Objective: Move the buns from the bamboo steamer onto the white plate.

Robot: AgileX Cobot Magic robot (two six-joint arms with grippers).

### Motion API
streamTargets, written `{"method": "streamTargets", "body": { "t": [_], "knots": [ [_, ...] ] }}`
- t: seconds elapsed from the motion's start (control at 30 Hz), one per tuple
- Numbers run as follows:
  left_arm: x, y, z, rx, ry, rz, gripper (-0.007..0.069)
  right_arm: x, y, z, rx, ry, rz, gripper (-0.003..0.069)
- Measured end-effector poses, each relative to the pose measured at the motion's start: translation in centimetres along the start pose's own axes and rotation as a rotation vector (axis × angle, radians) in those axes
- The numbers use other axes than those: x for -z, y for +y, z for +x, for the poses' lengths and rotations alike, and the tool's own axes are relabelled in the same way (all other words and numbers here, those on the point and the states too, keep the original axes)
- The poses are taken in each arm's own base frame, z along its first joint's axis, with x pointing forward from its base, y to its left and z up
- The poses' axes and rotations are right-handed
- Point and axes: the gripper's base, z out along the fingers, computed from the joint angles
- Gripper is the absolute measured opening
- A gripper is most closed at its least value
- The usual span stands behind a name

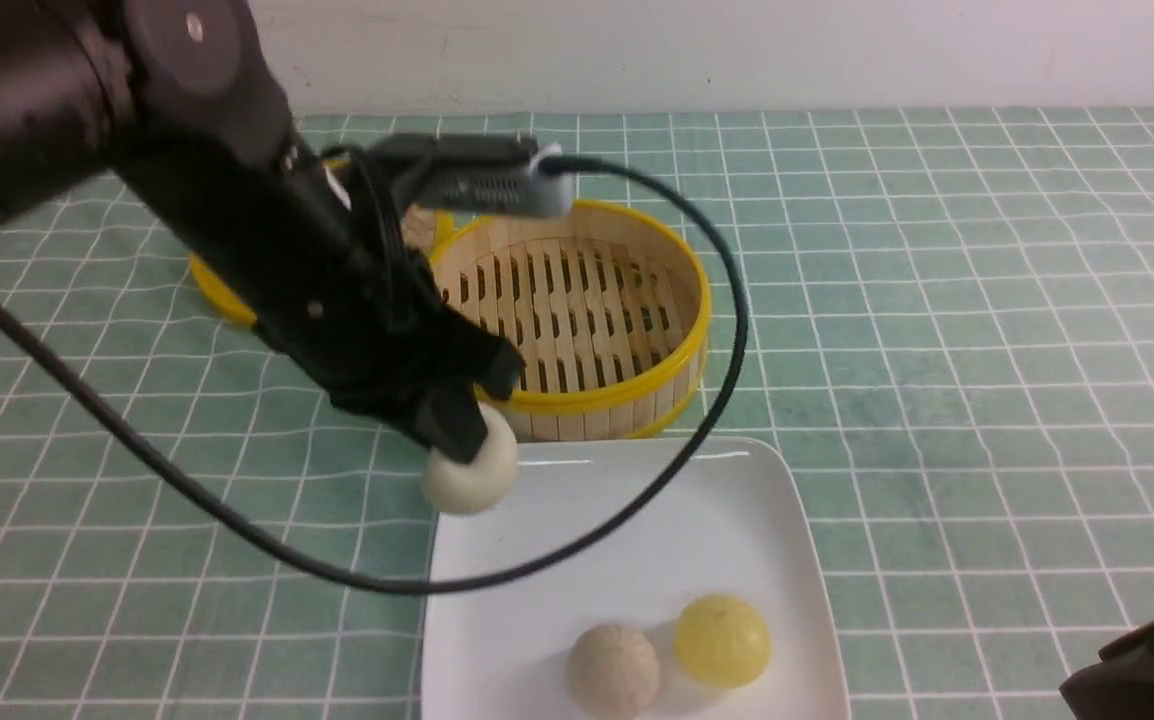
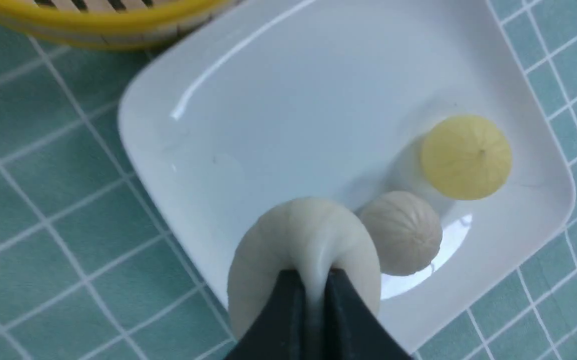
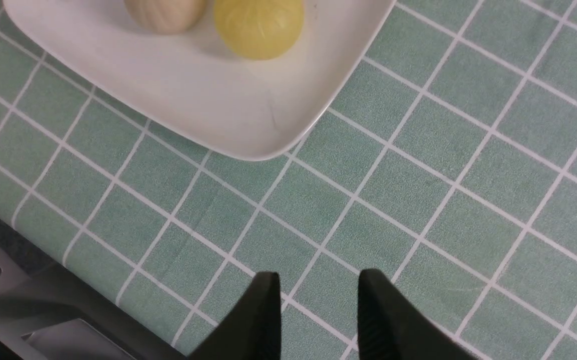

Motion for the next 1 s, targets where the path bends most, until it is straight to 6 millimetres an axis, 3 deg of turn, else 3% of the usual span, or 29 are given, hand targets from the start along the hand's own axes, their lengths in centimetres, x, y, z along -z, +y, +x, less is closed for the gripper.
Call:
{"method": "streamTargets", "body": {
  "t": [0.17,0.4,0.5,0.63,0.83,0.9,1.0],
  "knots": [
    [-4.3,0.9,1.9,0.048,-0.021,-0.026,0.0027,0.0,0.0,0.1,-0.002,0.007,-0.002,0.0209],
    [-7.7,-1.5,1.9,-0.022,-0.005,-0.011,0.0048,0.5,0.1,1.1,-0.007,0.085,-0.013,0.0090],
    [-9.0,-2.3,1.9,-0.057,-0.007,-0.016,0.0108,2.2,0.4,2.5,-0.011,0.069,-0.054,0.0007],
    [-9.1,-2.4,1.8,-0.065,-0.024,-0.024,0.0225,5.0,0.6,4.6,-0.020,-0.037,-0.093,-0.0008],
    [-8.8,-2.4,1.3,-0.071,-0.041,-0.027,0.0427,9.8,-0.2,9.7,-0.025,-0.349,-0.119,-0.0006],
    [-8.3,-2.6,1.0,-0.085,-0.041,-0.028,0.0463,10.4,-0.9,11.2,-0.017,-0.500,-0.100,-0.0005],
    [-7.2,-3.0,0.2,-0.112,-0.054,-0.031,0.0488,9.8,-1.7,12.3,-0.003,-0.678,-0.077,-0.0005]
  ]
}}
